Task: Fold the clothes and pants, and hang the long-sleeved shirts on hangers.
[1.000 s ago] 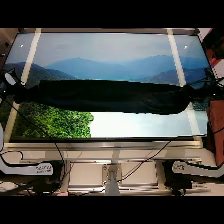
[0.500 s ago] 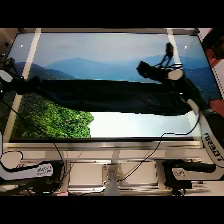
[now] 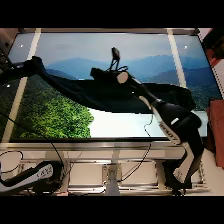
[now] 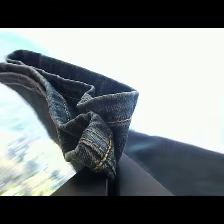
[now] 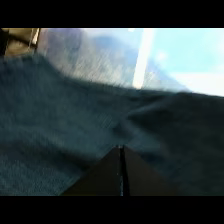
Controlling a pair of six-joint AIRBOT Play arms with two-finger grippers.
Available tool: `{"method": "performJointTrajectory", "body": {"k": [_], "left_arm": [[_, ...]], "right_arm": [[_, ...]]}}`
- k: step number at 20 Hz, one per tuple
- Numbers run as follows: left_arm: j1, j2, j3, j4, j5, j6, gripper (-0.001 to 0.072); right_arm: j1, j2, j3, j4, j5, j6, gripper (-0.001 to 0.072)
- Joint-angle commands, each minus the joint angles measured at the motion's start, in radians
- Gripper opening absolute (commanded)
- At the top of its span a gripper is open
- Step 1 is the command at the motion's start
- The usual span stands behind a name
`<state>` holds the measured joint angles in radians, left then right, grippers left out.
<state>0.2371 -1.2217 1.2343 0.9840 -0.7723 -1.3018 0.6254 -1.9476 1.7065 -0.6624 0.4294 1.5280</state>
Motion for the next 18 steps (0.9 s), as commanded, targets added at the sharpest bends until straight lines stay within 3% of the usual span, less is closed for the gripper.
{"method": "performJointTrajectory", "body": {"k": [1, 7, 12, 15, 18], "left_arm": [[-0.041, 0.02, 0.0, -0.194, 0.051, 0.163, 0.0016], [-0.172, 0.014, 0.0, -0.208, 0.058, 0.371, 0.0016], [-0.284, 0.014, 0.0, -0.223, 0.075, 0.417, 0.0016], [-0.337, 0.016, 0.0, -0.344, 0.112, 0.435, 0.0016], [-0.369, 0.018, 0.0, -0.551, 0.144, 0.515, 0.0016]], "right_arm": [[0.113, -0.115, 0.11, -0.014, 0.103, 0.079, 0.0047], [0.151, -0.133, 0.109, -0.194, 0.21, 0.135, 0.0048], [0.081, -0.135, 0.109, -0.262, 0.216, 0.24, 0.0047], [0.053, -0.137, 0.106, -0.278, 0.232, 0.245, 0.0048], [0.048, -0.149, 0.105, -0.318, 0.253, 0.244, 0.0048]]}}
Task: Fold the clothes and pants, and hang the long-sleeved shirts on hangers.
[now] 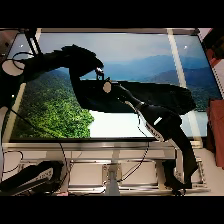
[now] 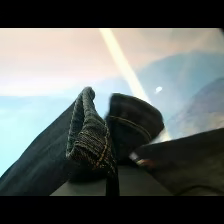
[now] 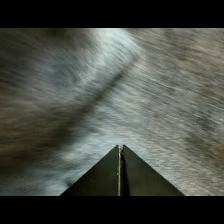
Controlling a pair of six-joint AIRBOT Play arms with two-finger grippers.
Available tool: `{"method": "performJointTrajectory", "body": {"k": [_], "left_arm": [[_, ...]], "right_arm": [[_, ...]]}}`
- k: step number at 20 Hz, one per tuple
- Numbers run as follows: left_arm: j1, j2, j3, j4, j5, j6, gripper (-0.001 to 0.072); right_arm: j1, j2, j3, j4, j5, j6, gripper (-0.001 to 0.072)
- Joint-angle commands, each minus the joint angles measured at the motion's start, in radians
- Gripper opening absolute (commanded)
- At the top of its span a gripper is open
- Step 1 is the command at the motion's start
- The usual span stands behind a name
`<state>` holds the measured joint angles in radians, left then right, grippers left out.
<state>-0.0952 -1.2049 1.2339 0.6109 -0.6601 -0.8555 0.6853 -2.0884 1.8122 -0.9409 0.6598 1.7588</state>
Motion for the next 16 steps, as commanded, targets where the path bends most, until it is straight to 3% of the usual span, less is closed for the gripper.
{"method": "performJointTrajectory", "body": {"k": [1, 9, 16], "left_arm": [[-0.045, 0.001, 0.001, -0.241, 0.034, 0.093, 0.0016], [-0.088, -0.013, 0.001, -0.283, 0.044, 0.105, 0.0016], [-0.111, -0.026, 0.0, -0.283, 0.042, 0.105, 0.0016]], "right_arm": [[-0.011, -0.018, -0.001, -0.037, 0.042, 0.014, 0.0047], [-0.021, -0.031, 0.018, 0.002, 0.091, 0.021, 0.0049], [-0.158, 0.079, 0.055, -0.019, 0.116, 0.001, 0.0049]]}}
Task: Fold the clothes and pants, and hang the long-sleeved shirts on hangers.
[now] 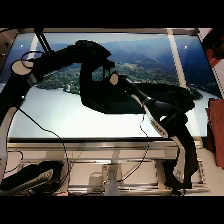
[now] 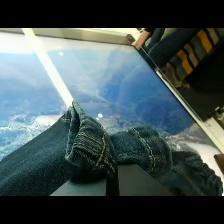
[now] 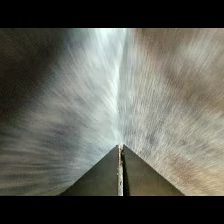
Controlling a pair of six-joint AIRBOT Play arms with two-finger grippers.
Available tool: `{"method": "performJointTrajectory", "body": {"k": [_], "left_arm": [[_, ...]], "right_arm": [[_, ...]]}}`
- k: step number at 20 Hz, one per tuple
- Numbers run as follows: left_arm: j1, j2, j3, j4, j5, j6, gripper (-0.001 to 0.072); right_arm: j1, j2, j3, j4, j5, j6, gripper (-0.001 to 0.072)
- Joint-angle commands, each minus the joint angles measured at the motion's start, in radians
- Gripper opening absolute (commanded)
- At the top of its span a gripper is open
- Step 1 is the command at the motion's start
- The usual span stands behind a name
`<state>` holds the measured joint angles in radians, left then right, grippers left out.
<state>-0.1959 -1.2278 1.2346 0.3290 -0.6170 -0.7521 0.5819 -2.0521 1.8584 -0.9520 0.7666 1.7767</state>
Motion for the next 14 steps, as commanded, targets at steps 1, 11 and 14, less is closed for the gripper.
{"method": "performJointTrajectory", "body": {"k": [1, 11, 14], "left_arm": [[-0.018, -0.003, 0.0, -0.001, 0.0, 0.001, 0.0016], [-0.177, -0.132, -0.013, -0.001, -0.031, -0.003, 0.0016], [-0.28, -0.223, -0.015, -0.001, -0.053, -0.003, 0.0015]], "right_arm": [[-0.077, 0.057, 0.008, -0.015, 0.009, -0.018, 0.0049], [-0.259, 0.089, 0.009, -0.07, 0.102, -0.121, 0.0049], [-0.313, 0.089, 0.008, -0.101, 0.093, -0.121, 0.0049]]}}
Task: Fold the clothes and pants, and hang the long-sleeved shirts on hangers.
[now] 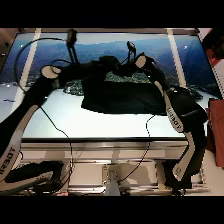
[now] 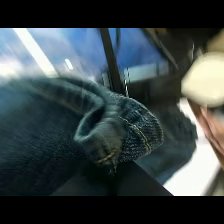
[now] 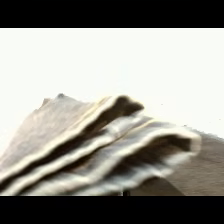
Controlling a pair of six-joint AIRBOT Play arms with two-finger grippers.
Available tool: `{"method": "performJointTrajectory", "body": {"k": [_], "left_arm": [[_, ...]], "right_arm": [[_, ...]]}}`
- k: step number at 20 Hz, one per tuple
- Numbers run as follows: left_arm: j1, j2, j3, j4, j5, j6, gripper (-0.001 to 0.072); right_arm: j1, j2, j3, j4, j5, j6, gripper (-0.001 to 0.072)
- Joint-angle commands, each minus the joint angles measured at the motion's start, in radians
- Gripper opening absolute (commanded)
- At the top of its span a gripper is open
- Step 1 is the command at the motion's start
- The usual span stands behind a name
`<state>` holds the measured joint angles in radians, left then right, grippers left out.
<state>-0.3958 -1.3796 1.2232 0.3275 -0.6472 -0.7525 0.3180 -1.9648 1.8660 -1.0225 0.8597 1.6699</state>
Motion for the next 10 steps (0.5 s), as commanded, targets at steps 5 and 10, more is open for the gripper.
{"method": "performJointTrajectory", "body": {"k": [5, 10], "left_arm": [[-0.249, -0.267, -0.003, 0.0, -0.01, -0.002, 0.0016], [-0.328, -0.439, -0.003, -0.071, 0.013, -0.048, 0.0495]], "right_arm": [[-0.168, 0.002, 0.001, -0.043, 0.047, -0.013, 0.0049], [-0.261, 0.029, 0.001, 0.005, 0.253, -0.051, 0.0049]]}}
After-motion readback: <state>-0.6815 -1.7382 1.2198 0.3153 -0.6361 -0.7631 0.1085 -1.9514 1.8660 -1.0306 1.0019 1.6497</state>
